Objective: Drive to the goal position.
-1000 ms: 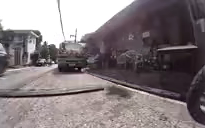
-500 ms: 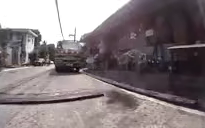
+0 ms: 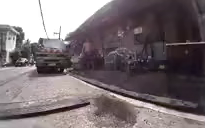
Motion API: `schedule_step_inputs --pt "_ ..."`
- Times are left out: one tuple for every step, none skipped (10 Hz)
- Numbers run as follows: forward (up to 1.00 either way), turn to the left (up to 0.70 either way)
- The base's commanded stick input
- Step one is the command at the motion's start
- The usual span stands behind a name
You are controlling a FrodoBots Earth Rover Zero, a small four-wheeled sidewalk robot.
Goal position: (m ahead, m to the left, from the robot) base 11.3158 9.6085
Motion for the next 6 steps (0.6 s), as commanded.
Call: schedule_step_inputs --pt "0.70 0.00" --pt "0.70 0.00" --pt "0.70 0.00" --pt "0.70 0.05" --pt "0.70 0.27" --pt "0.60 0.29"
